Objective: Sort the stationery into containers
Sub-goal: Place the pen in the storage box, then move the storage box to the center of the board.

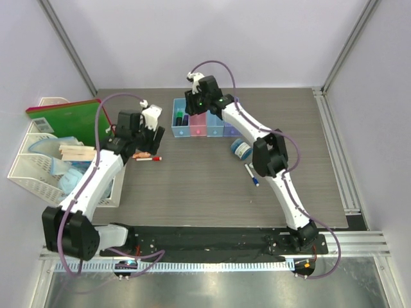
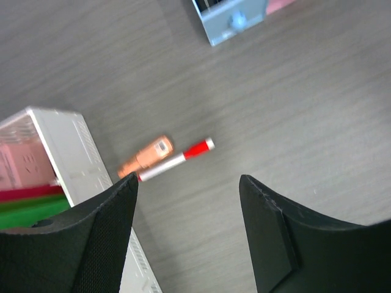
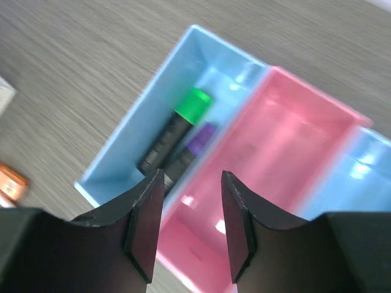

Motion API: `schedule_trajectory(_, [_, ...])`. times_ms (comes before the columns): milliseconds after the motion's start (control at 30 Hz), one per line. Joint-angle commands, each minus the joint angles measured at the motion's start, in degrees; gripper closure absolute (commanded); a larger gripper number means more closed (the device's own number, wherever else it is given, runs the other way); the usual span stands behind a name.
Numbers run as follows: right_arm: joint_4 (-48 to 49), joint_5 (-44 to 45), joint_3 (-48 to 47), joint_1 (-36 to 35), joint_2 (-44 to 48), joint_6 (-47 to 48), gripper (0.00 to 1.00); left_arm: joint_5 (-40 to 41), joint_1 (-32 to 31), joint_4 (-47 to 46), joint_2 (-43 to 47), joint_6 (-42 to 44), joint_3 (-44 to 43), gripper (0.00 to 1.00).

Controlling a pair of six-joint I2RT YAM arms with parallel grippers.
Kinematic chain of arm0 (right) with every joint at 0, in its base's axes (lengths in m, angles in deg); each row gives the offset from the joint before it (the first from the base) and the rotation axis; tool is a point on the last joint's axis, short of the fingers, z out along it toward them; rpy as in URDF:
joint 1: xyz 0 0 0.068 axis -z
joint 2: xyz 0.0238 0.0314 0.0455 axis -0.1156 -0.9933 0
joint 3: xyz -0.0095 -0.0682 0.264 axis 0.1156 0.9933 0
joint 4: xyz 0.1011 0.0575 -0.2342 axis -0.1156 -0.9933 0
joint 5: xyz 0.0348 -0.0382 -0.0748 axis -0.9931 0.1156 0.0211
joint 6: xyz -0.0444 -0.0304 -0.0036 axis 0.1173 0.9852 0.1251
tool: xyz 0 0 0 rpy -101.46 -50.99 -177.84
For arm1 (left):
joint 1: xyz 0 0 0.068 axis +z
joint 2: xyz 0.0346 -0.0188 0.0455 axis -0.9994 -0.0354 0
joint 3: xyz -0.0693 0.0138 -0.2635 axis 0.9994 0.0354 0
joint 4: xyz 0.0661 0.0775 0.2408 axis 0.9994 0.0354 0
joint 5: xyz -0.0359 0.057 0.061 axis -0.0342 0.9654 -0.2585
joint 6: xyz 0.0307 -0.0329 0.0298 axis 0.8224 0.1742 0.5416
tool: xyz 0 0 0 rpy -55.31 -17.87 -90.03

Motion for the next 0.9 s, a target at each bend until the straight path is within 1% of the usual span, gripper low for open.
schedule_trajectory(0, [-2.42,10.8,9.42,3.49,15.22,8.63,0.52,1.25,0.31,-5.59,-6.29,-1.73,-7.66,0.32])
schedule_trajectory(33, [-2.5,12.81,11.44,4.29,18.37,8.9,0.52,1.51,0.31,-6.12,-7.87,-1.82,-8.72,0.32])
schedule_trajectory(67, [-3.29,13.35,14.24,5.0,19.45,9.16,0.52,1.51,0.31,-6.82,-10.75,-1.91,-10.9,0.32])
schedule_trajectory(133, [-4.52,15.8,16.02,7.11,21.73,10.65,0.52,1.95,0.31,-7.45,-14.11,-2.61,-13.72,0.32])
schedule_trajectory(167, [-5.57,16.69,17.59,7.9,22.18,11.18,0.53,1.77,0.31,-7.53,-15.69,-2.87,-16.61,0.32])
schedule_trajectory(200, [-6.02,16.87,18.39,8.69,22.53,11.45,0.52,1.51,0.23,-7.53,-19.01,-3.23,-18.03,0.32])
schedule_trajectory(233, [-6.46,16.7,19.01,10.0,22.62,11.54,0.53,0.2,0.23,-7.53,-20.44,-3.75,-19.43,0.32])
schedule_trajectory(367, [-8.04,15.99,21.73,11.51,22.71,12.32,0.52,-2.35,-0.21,-7.45,-27.56,-5.25,-27.42,0.33])
schedule_trajectory(400, [-7.95,16.17,21.83,11.51,22.62,12.5,0.53,-2.71,-0.65,-7.45,-28.7,-5.34,-28.58,0.33])
schedule_trajectory(533, [-8.04,18.63,20.95,11.6,20.96,11.63,0.53,0.53,-2.32,-7.71,-36.68,-4.2,-34.12,0.33])
schedule_trajectory(667, [-8.22,18.63,19.63,11.86,19.02,11.36,0.53,5.71,-2.76,-7.71,-42.5,-2.53,-39.21,0.33])
schedule_trajectory(867, [-8.48,18.54,18.49,11.86,16.03,10.57,0.53,5.81,-3.46,-7.8,-48.74,-2.09,-42.12,0.34])
